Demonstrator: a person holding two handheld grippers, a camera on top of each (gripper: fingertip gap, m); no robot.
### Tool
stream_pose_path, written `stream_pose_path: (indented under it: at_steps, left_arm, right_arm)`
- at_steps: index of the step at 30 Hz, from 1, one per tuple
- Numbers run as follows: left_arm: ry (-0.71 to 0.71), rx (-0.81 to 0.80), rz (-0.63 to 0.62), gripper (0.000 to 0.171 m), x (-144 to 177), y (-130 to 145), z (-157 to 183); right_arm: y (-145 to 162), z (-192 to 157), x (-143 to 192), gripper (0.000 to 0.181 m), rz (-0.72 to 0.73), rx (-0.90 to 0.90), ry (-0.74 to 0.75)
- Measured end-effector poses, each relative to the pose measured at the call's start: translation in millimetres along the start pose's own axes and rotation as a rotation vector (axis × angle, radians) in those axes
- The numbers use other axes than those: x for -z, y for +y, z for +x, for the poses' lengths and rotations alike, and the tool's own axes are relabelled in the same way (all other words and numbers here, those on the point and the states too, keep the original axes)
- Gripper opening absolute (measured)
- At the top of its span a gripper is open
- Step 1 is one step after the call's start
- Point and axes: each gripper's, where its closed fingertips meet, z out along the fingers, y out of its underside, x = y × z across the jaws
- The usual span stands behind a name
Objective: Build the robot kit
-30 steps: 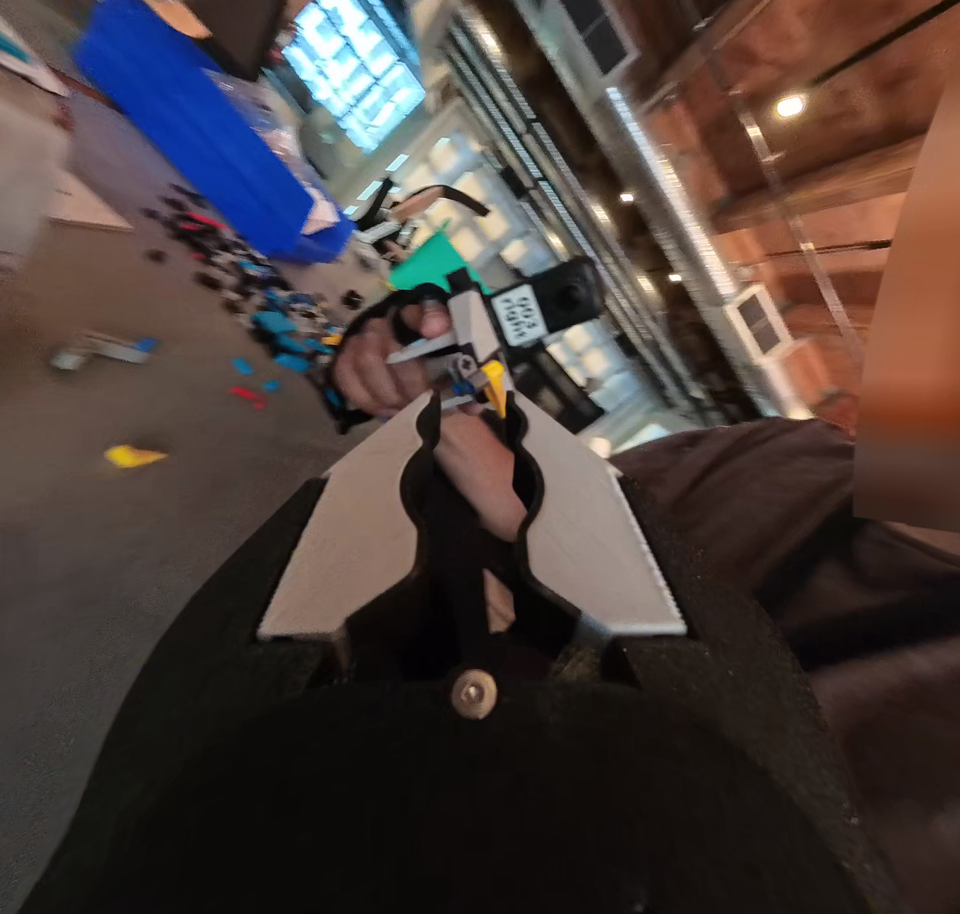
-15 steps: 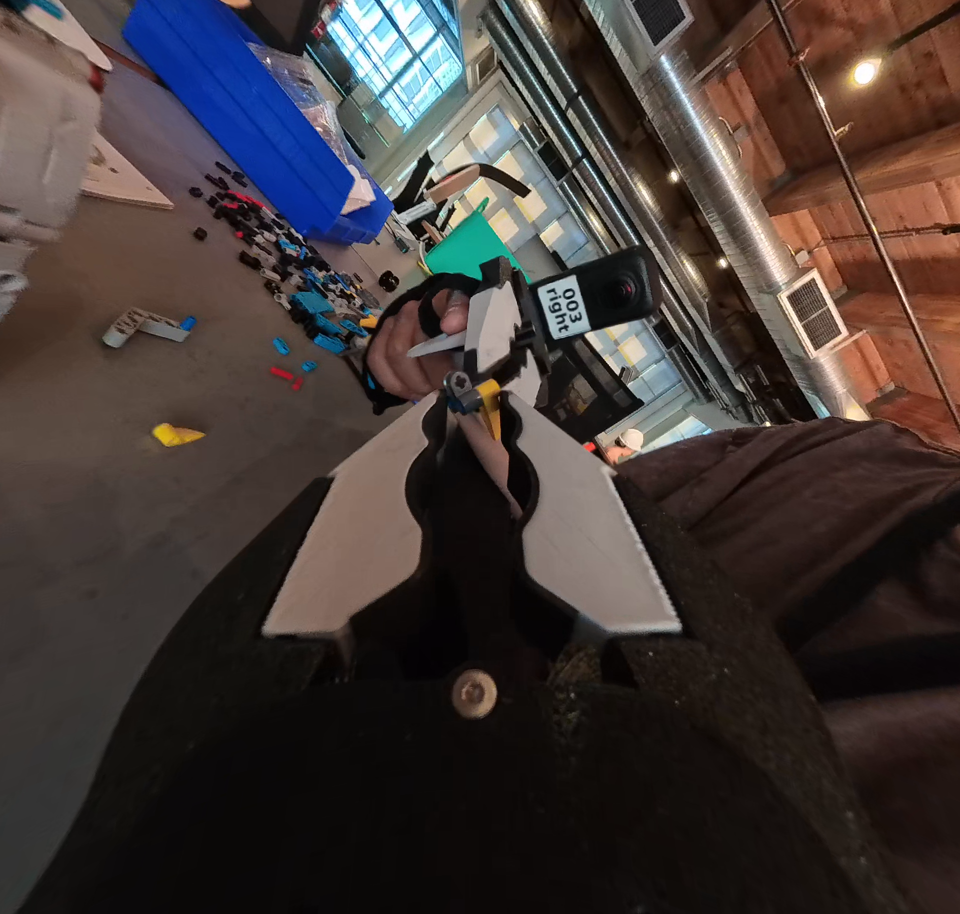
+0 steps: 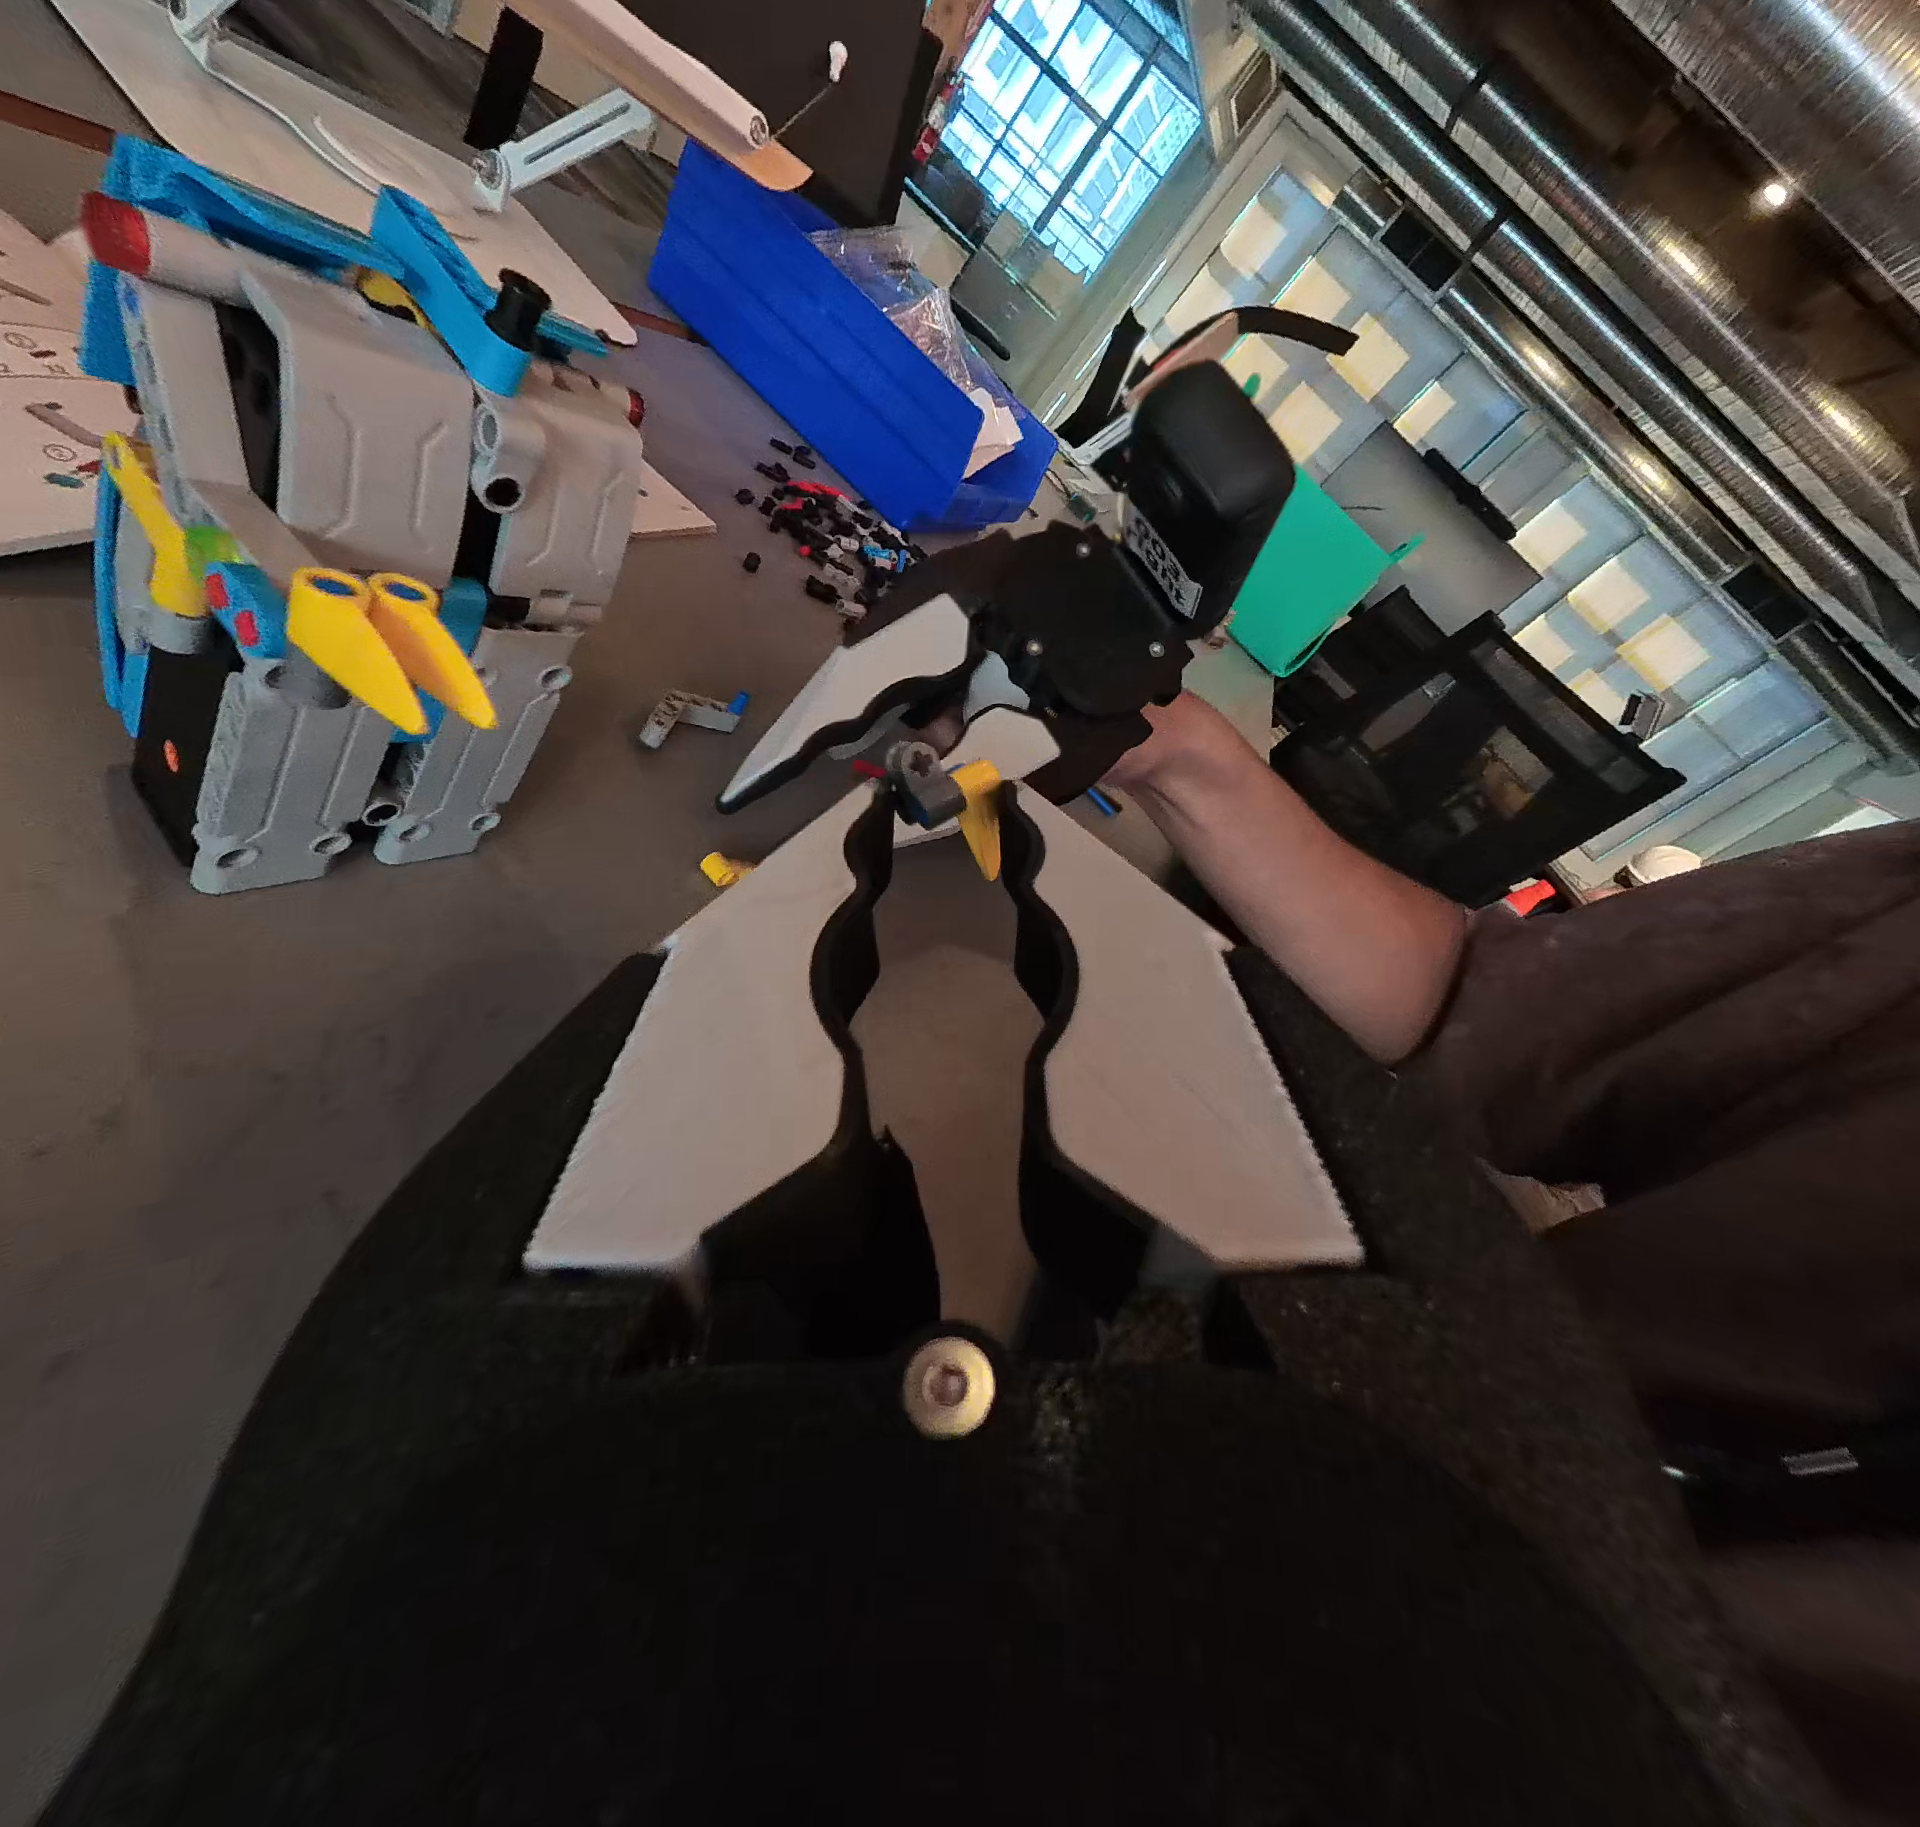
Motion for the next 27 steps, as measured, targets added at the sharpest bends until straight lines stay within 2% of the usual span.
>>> stream_pose_path:
  at_steps: [6, 7, 10, 12, 14, 15, 17, 20, 27]
  left_arm:
    - [0.0, 0.025, 0.007, 0.02, -3, 2, -2]
    - [0.006, 0.033, 0.015, 0.02, -3, 1, -2]
    - [0.028, 0.055, 0.045, 0.02, -3, -2, 0]
    - [0.038, 0.071, 0.064, 0.02, -3, -5, 1]
    - [0.05, 0.079, 0.083, 0.02, -3, -7, 3]
    - [0.058, 0.078, 0.091, 0.02, -4, -9, 6]
    - [0.075, 0.068, 0.104, 0.02, -4, -11, 11]
    - [0.075, 0.067, 0.103, 0.02, -6, -10, 12]
    - [0.057, 0.068, 0.097, 0.02, -9, -8, 10]
  right_arm:
    - [4, -8, -14, 0.014, -0.047, -0.027, -0.083]
    - [5, -7, -14, 0.009, -0.05, -0.032, -0.082]
    - [-2, -7, -8, 0.008, -0.027, -0.013, -0.067]
    - [-36, -10, 10, 0.008, 0.13, 0.029, -0.013]
    - [-87, -16, 44, 0.008, 0.364, 0.108, 0.102]
    - [-103, -24, 56, 0.008, 0.425, 0.165, 0.136]
    - [-112, -23, 62, 0.008, 0.411, 0.268, 0.258]
    - [-113, -25, 60, 0.008, 0.406, 0.342, 0.326]
    - [-112, -33, 53, 0.008, 0.392, 0.398, 0.34]
